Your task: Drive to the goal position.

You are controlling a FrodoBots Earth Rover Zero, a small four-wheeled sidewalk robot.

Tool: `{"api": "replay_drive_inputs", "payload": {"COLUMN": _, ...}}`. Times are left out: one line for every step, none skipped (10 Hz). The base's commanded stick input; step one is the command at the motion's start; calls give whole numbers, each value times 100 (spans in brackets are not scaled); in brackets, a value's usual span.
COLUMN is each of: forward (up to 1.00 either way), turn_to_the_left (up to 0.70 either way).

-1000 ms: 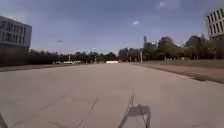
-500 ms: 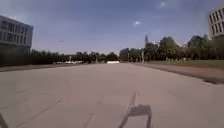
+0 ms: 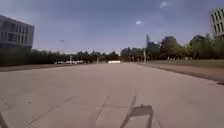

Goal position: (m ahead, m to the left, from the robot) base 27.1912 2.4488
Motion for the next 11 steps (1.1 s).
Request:
{"api": "replay_drive_inputs", "payload": {"forward": 100, "turn_to_the_left": 1}}
{"api": "replay_drive_inputs", "payload": {"forward": 100, "turn_to_the_left": 1}}
{"api": "replay_drive_inputs", "payload": {"forward": 100, "turn_to_the_left": 1}}
{"api": "replay_drive_inputs", "payload": {"forward": 100, "turn_to_the_left": 1}}
{"api": "replay_drive_inputs", "payload": {"forward": 100, "turn_to_the_left": 1}}
{"api": "replay_drive_inputs", "payload": {"forward": 100, "turn_to_the_left": 1}}
{"api": "replay_drive_inputs", "payload": {"forward": 100, "turn_to_the_left": 1}}
{"api": "replay_drive_inputs", "payload": {"forward": 100, "turn_to_the_left": 1}}
{"api": "replay_drive_inputs", "payload": {"forward": 100, "turn_to_the_left": 1}}
{"api": "replay_drive_inputs", "payload": {"forward": 100, "turn_to_the_left": 1}}
{"api": "replay_drive_inputs", "payload": {"forward": 100, "turn_to_the_left": 1}}
